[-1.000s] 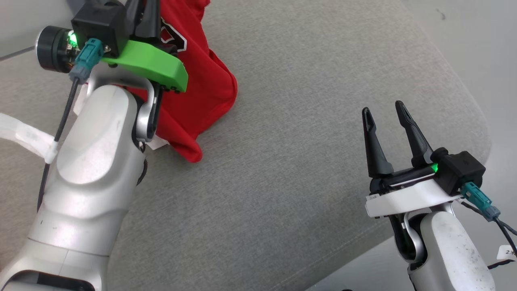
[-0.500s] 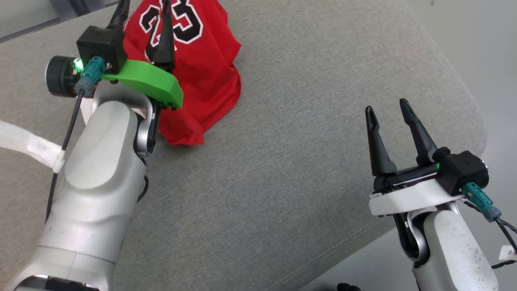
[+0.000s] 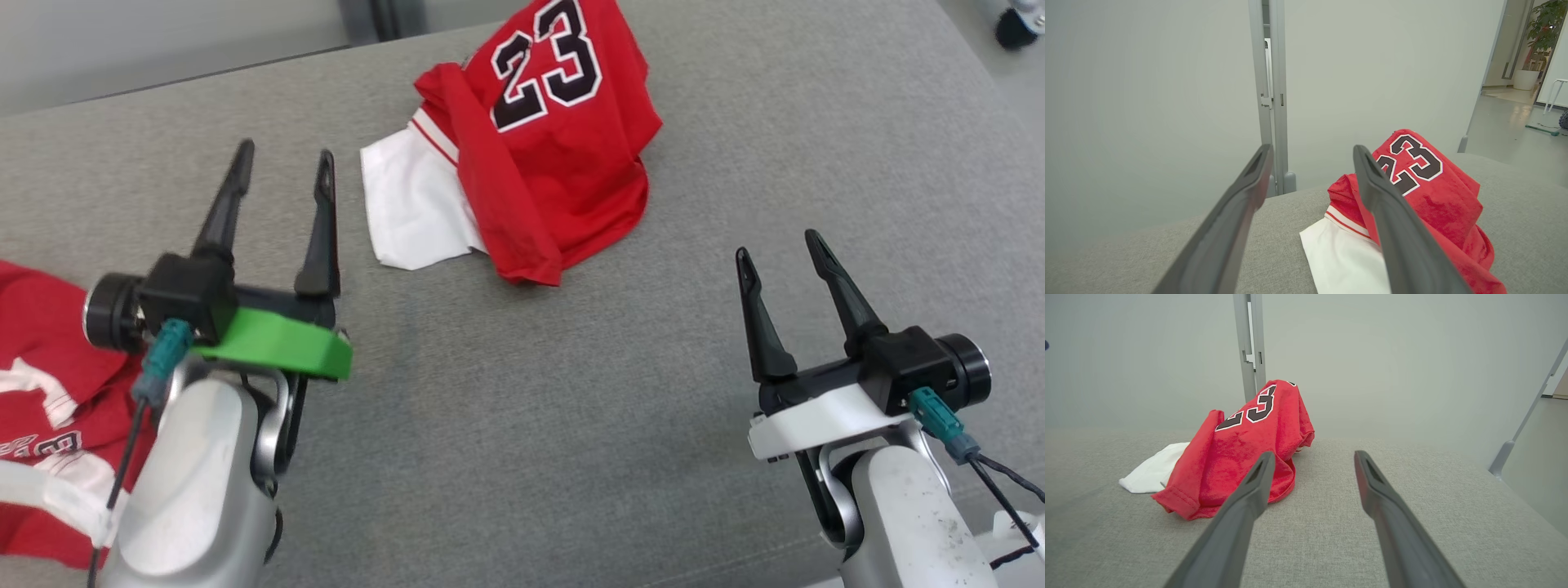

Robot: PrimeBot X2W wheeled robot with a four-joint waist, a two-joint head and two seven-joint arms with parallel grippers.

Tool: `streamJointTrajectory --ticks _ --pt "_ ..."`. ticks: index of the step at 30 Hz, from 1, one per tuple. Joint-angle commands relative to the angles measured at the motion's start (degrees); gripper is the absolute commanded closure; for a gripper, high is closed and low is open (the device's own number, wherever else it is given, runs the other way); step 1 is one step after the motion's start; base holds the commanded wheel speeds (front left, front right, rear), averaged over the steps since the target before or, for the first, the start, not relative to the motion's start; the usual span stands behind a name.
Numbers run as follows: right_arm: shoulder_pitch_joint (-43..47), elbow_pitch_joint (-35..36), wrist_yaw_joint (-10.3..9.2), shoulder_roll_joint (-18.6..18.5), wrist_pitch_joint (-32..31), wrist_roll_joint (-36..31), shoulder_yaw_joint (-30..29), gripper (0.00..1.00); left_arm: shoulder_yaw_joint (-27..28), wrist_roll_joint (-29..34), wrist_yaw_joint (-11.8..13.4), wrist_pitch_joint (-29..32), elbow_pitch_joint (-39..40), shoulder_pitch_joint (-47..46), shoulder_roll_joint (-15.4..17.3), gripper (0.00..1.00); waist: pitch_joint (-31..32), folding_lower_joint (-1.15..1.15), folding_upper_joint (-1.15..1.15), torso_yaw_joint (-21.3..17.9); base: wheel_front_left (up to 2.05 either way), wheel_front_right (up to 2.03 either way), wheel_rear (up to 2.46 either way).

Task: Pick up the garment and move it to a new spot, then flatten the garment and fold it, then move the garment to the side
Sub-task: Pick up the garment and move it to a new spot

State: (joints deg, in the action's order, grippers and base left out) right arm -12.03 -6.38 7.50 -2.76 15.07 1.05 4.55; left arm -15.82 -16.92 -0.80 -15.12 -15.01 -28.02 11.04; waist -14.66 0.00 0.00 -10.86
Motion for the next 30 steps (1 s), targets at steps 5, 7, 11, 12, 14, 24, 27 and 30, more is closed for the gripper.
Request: streamJointTrajectory --ticks 5,7,11,12,14,24,27,30 --pt "2.57 -1.23 -0.01 -0.21 0.17 -1.07 -0.47 0.00 0.92 3.96 -0.66 -0.04 2.72 9.55 -1.08 0.00 8.50 0.00 0.00 10.07 0.00 0.00 0.00" --pt "3.31 -1.70 -0.01 -0.22 0.16 -1.02 -0.47 0.00 1.62 5.11 -0.46 -0.04 3.62 12.38 -2.08 0.00 9.31 0.00 0.00 10.58 0.00 0.00 0.00" --pt "4.56 -2.19 -0.01 -0.20 0.17 0.08 0.11 0.00 3.72 6.22 -0.22 -0.04 5.79 17.81 -4.12 0.00 10.64 0.00 0.00 10.79 0.00 0.00 0.00" --pt "4.98 -2.28 -0.01 -0.20 0.17 0.27 0.27 0.00 4.28 6.63 -0.42 -0.04 6.48 19.03 -4.55 0.00 10.88 0.00 0.00 10.75 0.00 0.00 0.00" --pt "5.45 -2.40 -0.01 -0.20 0.16 0.59 0.50 0.00 5.09 7.64 -0.60 -0.04 7.51 21.05 -5.35 0.00 11.24 0.00 0.00 10.74 0.00 0.00 0.00" --pt "6.50 -2.72 -0.01 -0.20 0.16 1.25 0.85 0.00 7.53 10.52 -1.32 -0.04 8.58 25.41 -7.46 0.00 11.81 0.00 0.00 10.49 0.00 0.00 0.00" --pt "6.34 -2.73 -0.01 -0.20 0.16 1.36 1.01 0.00 8.26 10.60 -1.39 -0.04 8.59 25.22 -7.67 0.00 11.80 0.00 0.00 10.47 0.00 0.00 0.00" --pt "6.10 -2.64 -0.01 -0.20 0.17 1.40 1.11 0.00 8.71 10.71 -1.60 -0.04 8.71 25.01 -7.87 0.00 11.70 0.00 0.00 10.41 0.00 0.00 0.00"
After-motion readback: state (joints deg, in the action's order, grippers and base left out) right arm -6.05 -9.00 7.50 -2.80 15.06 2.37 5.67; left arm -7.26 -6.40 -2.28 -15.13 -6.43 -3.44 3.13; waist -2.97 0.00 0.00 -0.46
